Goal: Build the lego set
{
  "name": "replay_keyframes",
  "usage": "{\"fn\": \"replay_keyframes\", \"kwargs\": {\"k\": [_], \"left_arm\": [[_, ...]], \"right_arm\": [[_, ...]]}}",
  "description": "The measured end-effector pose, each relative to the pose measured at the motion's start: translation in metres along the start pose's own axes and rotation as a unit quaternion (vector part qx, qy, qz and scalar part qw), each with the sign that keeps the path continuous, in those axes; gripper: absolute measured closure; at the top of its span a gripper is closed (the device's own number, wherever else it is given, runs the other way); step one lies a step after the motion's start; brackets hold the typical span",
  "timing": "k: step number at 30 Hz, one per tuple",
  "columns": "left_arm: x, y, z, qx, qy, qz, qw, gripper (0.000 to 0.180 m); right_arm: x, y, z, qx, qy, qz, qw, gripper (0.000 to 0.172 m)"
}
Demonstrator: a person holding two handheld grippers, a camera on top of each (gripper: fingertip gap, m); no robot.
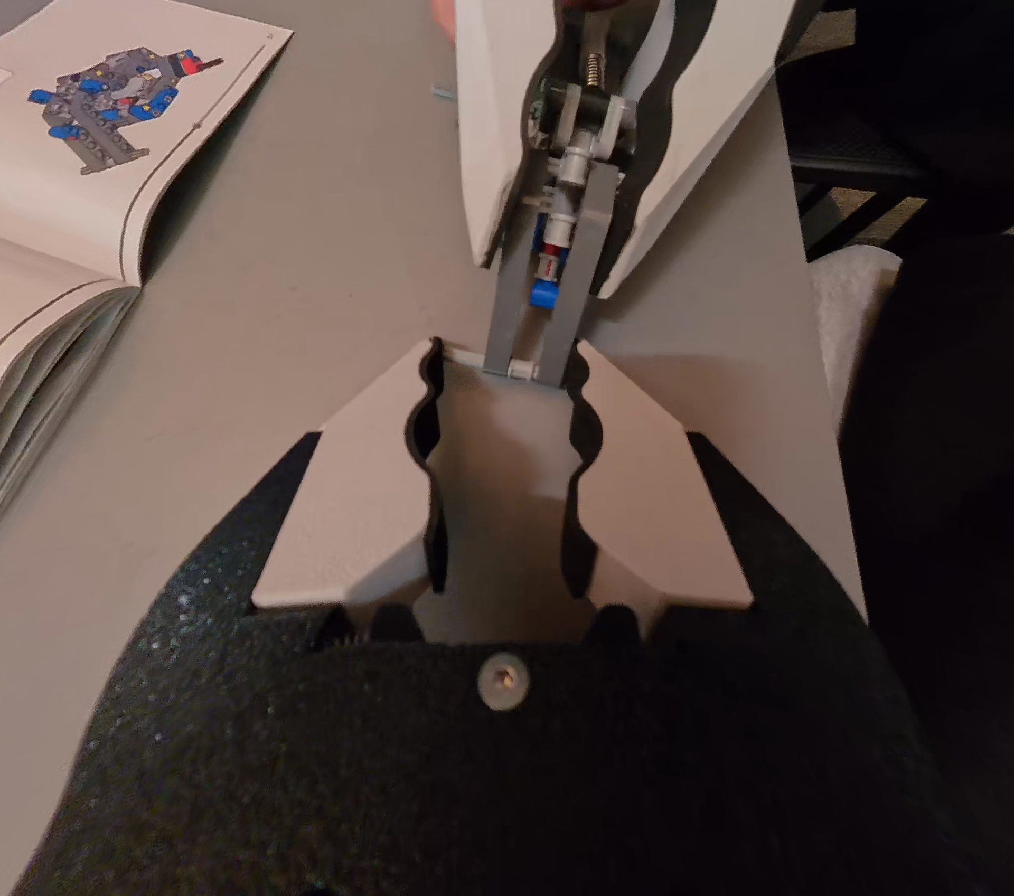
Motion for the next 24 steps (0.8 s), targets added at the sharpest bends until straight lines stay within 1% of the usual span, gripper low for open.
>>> {"fn": "replay_keyframes", "kwargs": {"k": [15, 21, 24], "left_arm": [[0.0000, 0.0004, 0.0020, 0.033, 0.009, 0.006, 0.999, 0.139], [0.0001, -0.0006, -0.0002, 0.035, 0.017, 0.004, 0.999, 0.139], [0.0014, -0.0016, -0.0007, 0.011, 0.019, 0.003, 1.000, 0.138]], "right_arm": [[-0.0005, 0.0015, -0.0002, 0.019, -0.006, -0.015, 1.000, 0.144], [-0.0003, 0.0016, 0.0014, 0.025, -0.014, -0.013, 1.000, 0.144], [0.0014, 0.0015, 0.0019, 0.018, -0.013, -0.008, 1.000, 0.144]]}}
Point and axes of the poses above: each gripper's, where its closed fingertips meet, x out along the fingers, y out of its underside, z = x × y across the jaws, the point moved 6 cm from there along -x, back along the fingers, and after that the axes turned 10 degrees about y, right-handed, at the moved point
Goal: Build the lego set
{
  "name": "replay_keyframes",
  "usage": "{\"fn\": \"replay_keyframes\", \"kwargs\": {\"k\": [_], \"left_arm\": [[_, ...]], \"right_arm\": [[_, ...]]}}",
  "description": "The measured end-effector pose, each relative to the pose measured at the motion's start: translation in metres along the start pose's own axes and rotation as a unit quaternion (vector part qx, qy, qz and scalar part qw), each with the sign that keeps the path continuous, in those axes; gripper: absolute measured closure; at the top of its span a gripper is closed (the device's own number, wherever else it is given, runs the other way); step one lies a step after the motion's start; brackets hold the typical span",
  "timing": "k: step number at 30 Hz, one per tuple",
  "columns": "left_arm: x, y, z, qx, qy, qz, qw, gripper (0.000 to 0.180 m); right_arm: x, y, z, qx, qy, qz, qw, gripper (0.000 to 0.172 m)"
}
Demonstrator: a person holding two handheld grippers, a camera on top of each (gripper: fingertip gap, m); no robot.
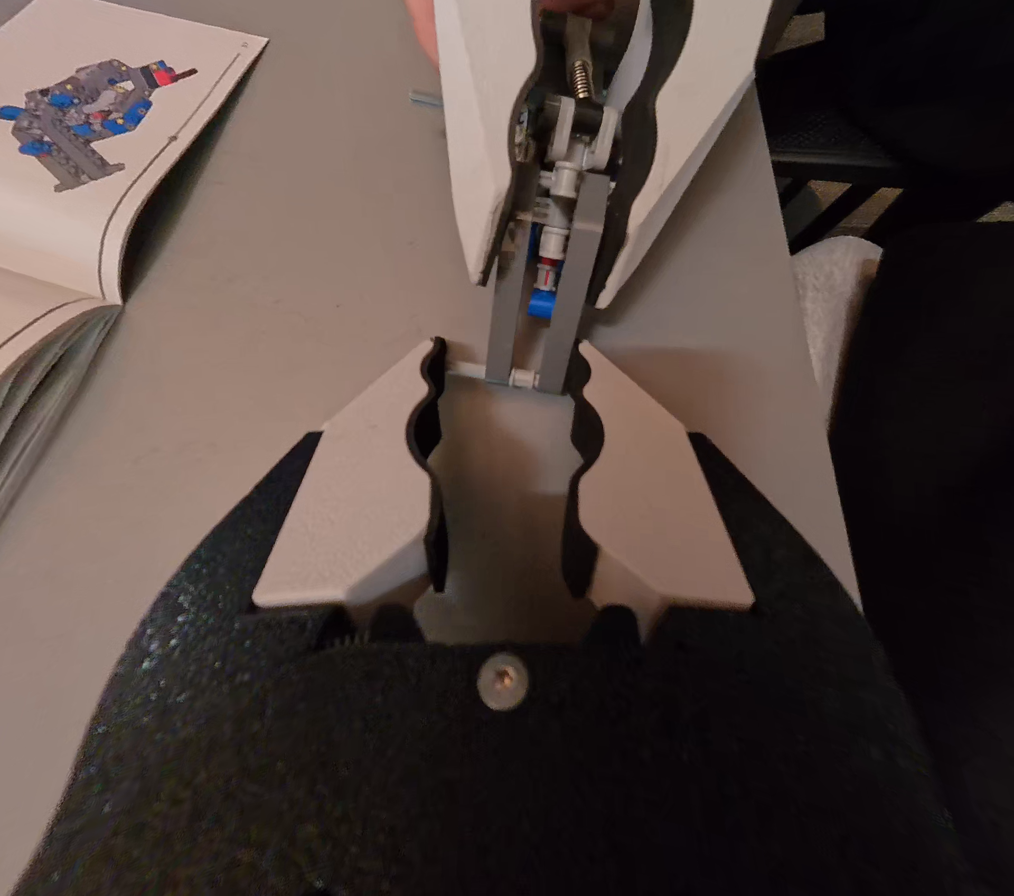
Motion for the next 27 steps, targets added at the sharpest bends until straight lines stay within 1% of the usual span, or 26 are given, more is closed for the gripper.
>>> {"fn": "replay_keyframes", "kwargs": {"k": [4, 10, 18, 22, 24, 27], "left_arm": [[0.000, -0.001, -0.002, -0.022, -0.013, 0.005, 1.000, 0.138], [0.000, -0.002, -0.001, -0.009, -0.020, 0.024, 0.999, 0.140], [0.000, 0.000, -0.001, 0.001, -0.019, 0.016, 1.000, 0.141], [0.000, 0.001, 0.001, -0.008, -0.015, -0.004, 1.000, 0.140], [-0.001, 0.000, 0.001, 0.004, -0.020, -0.003, 1.000, 0.140], [-0.001, 0.000, 0.000, 0.026, -0.030, -0.002, 0.999, 0.140]], "right_arm": [[-0.001, 0.000, -0.001, 0.004, 0.001, 0.001, 1.000, 0.144], [0.000, 0.001, -0.001, 0.005, 0.003, 0.001, 1.000, 0.144], [0.000, 0.001, -0.001, 0.006, 0.002, 0.000, 1.000, 0.144], [0.001, 0.001, -0.002, 0.010, 0.006, -0.001, 1.000, 0.144], [0.000, 0.001, -0.003, 0.015, 0.010, 0.011, 1.000, 0.144], [-0.014, -0.001, -0.007, 0.025, 0.029, 0.040, 0.998, 0.135]]}}
Point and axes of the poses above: each gripper's, where its closed fingertips meet, x out along the fingers, y out of its underside, z = x × y across the jaws, the point moved 6 cm from there along -x, back along the fingers, and after that the axes turned 10 degrees about y, right-handed, at the moved point
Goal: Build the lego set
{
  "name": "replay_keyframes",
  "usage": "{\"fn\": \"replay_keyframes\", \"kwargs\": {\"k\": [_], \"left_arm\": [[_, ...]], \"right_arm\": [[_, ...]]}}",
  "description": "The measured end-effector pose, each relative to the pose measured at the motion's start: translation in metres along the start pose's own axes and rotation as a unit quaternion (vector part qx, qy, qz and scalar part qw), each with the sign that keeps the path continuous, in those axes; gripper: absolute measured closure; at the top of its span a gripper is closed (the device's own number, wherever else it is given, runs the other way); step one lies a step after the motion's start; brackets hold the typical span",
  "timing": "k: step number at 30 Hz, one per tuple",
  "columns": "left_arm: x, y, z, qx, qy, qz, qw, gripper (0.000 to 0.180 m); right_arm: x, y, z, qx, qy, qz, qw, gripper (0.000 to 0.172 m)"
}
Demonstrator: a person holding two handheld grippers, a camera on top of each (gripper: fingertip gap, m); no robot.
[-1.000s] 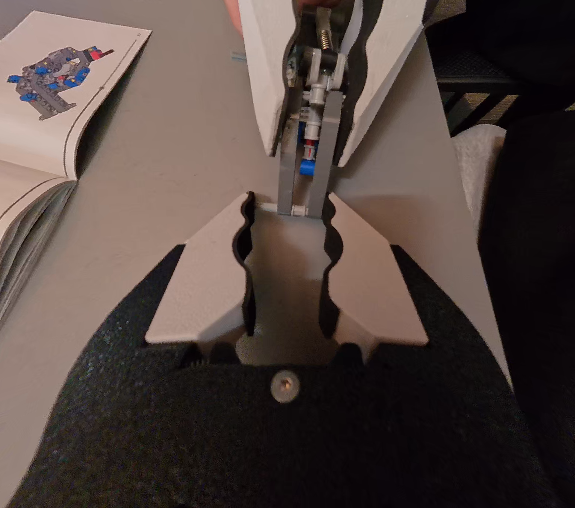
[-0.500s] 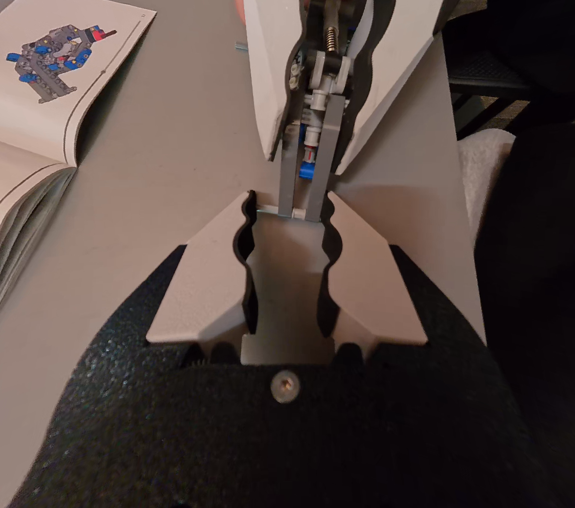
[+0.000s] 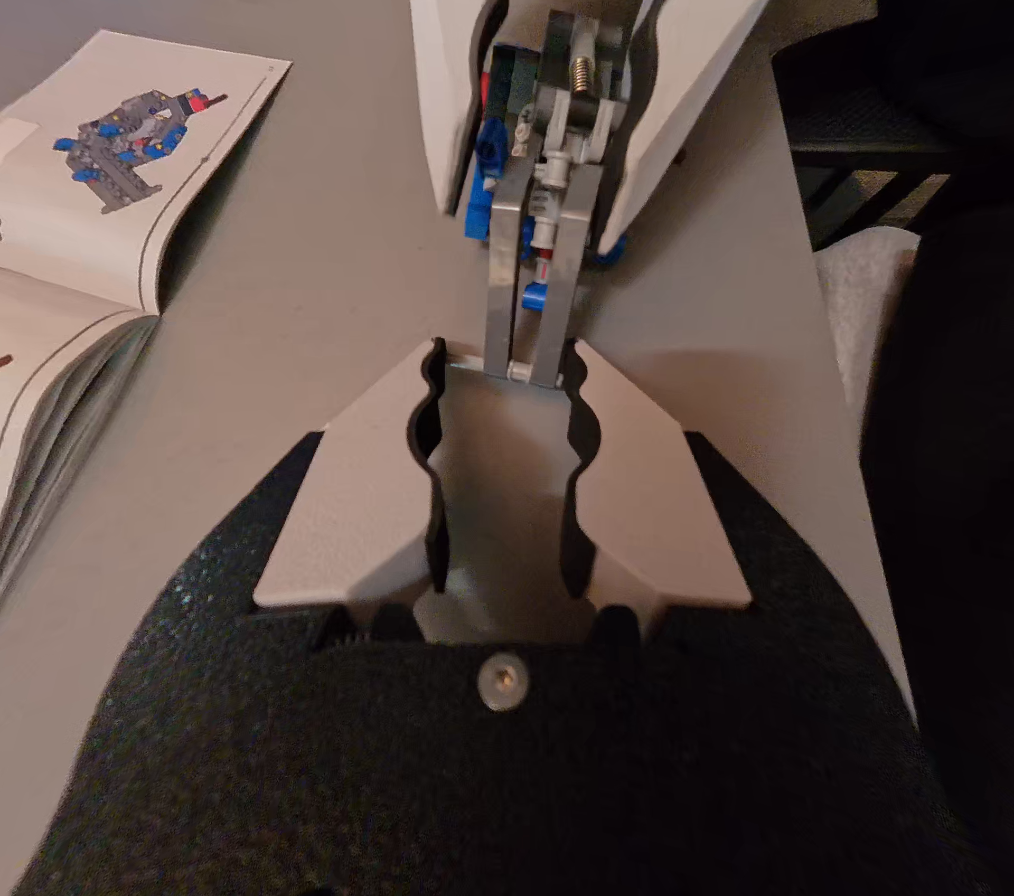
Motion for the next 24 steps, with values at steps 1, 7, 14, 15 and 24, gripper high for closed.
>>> {"fn": "replay_keyframes", "kwargs": {"k": [1, 7, 14, 15, 24], "left_arm": [[0.000, 0.000, 0.001, 0.003, -0.006, 0.000, 1.000, 0.137], [-0.009, -0.015, -0.004, 0.044, -0.028, -0.012, 0.999, 0.127], [-0.001, -0.032, -0.008, 0.045, 0.004, -0.022, 0.999, 0.132], [0.000, -0.033, -0.008, 0.036, 0.015, -0.026, 0.999, 0.132], [0.002, -0.033, -0.009, 0.057, -0.006, -0.028, 0.998, 0.156]], "right_arm": [[-0.005, 0.001, -0.001, 0.007, 0.003, 0.006, 1.000, 0.136], [-0.026, 0.000, -0.002, 0.038, 0.029, 0.025, 0.999, 0.125], [-0.023, 0.010, 0.000, 0.060, 0.029, 0.043, 0.997, 0.119], [-0.022, 0.010, 0.001, 0.067, 0.025, 0.042, 0.997, 0.119], [-0.009, 0.014, 0.004, 0.056, 0.014, 0.063, 0.996, 0.124]]}}
Point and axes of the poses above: each gripper's, where its closed fingertips meet, x out along the fingers, y out of its underside, z = x × y across the jaws, the point moved 6 cm from there along -x, back along the fingers, and after that the axes turned 10 degrees about y, right-handed, at the moved point
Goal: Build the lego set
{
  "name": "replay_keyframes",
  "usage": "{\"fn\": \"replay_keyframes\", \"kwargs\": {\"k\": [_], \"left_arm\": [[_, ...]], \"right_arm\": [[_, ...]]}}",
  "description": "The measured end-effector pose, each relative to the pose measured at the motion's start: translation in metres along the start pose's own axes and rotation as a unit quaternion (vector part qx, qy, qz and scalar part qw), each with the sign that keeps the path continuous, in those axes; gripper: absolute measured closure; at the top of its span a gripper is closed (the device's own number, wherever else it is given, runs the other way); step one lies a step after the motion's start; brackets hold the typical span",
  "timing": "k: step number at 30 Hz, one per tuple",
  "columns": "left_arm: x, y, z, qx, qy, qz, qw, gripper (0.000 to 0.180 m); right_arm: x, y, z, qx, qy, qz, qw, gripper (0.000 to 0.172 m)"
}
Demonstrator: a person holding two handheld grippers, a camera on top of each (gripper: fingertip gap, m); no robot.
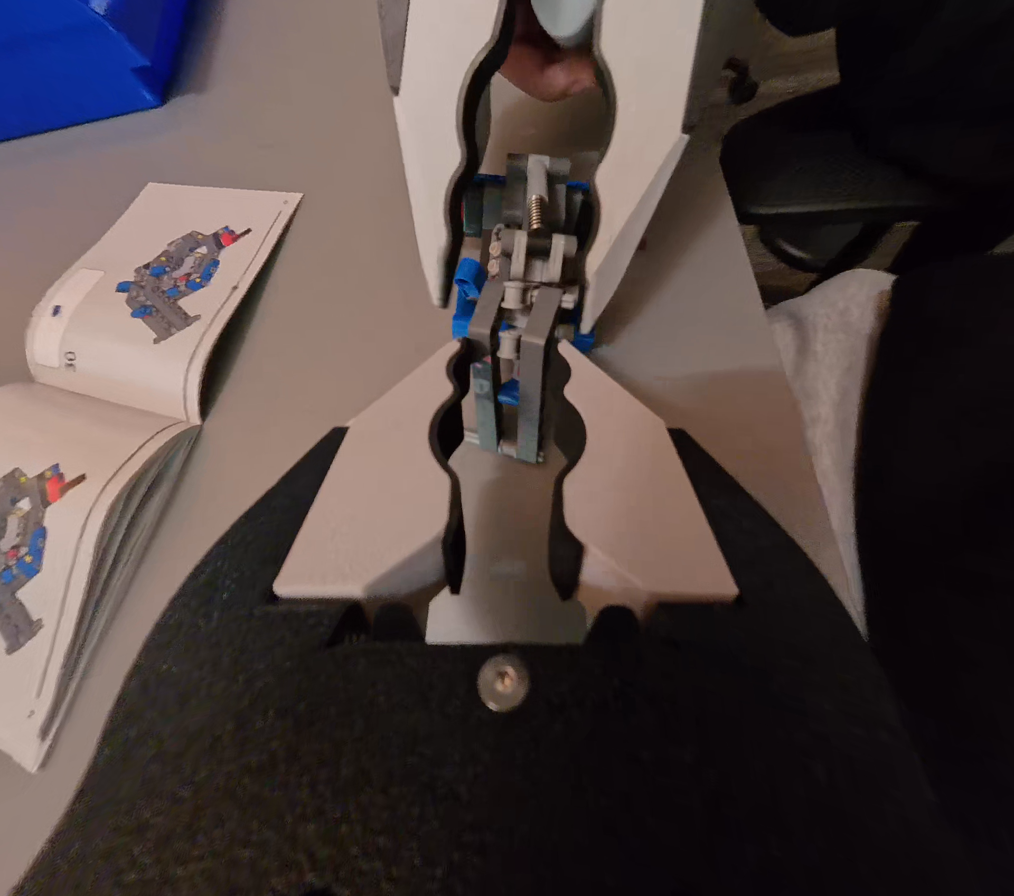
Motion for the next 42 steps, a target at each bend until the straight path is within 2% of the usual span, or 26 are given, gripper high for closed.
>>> {"fn": "replay_keyframes", "kwargs": {"k": [1, 4, 8, 12, 15, 17, 19, 20, 29, 36, 39, 42], "left_arm": [[0.000, 0.000, -0.002, 0.011, -0.018, 0.000, 1.000, 0.156], [0.001, -0.001, -0.008, 0.043, -0.069, -0.002, 0.997, 0.156], [0.003, 0.002, -0.013, 0.056, -0.092, 0.013, 0.994, 0.155], [0.004, 0.001, -0.012, 0.034, -0.100, 0.010, 0.994, 0.156], [0.003, 0.002, -0.013, 0.034, -0.114, 0.020, 0.993, 0.156], [0.003, 0.002, -0.014, 0.022, -0.113, 0.023, 0.993, 0.155], [0.004, 0.001, -0.018, -0.002, -0.091, 0.025, 0.996, 0.151], [0.004, 0.000, -0.020, -0.009, -0.083, 0.018, 0.996, 0.150], [-0.001, 0.006, -0.017, -0.006, -0.109, 0.022, 0.994, 0.155], [0.000, 0.009, -0.017, -0.027, -0.103, 0.011, 0.994, 0.151], [-0.008, 0.007, -0.018, -0.032, -0.097, -0.014, 0.995, 0.150], [-0.022, 0.004, -0.022, -0.035, -0.074, -0.050, 0.995, 0.150]], "right_arm": [[0.000, 0.001, 0.001, -0.002, -0.004, 0.001, 1.000, 0.133], [-0.001, 0.001, 0.001, -0.012, -0.007, -0.006, 1.000, 0.135], [-0.001, 0.002, 0.001, -0.028, -0.001, -0.009, 1.000, 0.135], [-0.006, 0.003, -0.001, -0.010, 0.015, 0.015, 1.000, 0.121], [-0.017, 0.003, 0.000, 0.013, 0.033, 0.015, 0.999, 0.119], [-0.023, 0.006, 0.001, 0.022, 0.054, 0.024, 0.998, 0.122], [-0.023, 0.009, 0.005, 0.021, 0.052, 0.023, 0.998, 0.144], [-0.022, 0.010, 0.005, 0.012, 0.061, 0.023, 0.998, 0.148], [-0.019, 0.011, -0.003, -0.031, 0.088, -0.011, 0.996, 0.146], [-0.028, 0.011, -0.009, -0.058, 0.139, 0.007, 0.988, 0.140], [-0.039, 0.008, -0.008, -0.037, 0.159, 0.011, 0.987, 0.139], [-0.045, 0.016, -0.003, 0.002, 0.174, 0.048, 0.984, 0.138]]}}
Point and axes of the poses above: each gripper's, where its closed fingertips meet, x out along the fingers, y out of its underside, z = x × y across the jaws, the point moved 6 cm from there along -x, back along the fingers, and after that the axes turned 10 degrees about y, right-handed, at the moved point
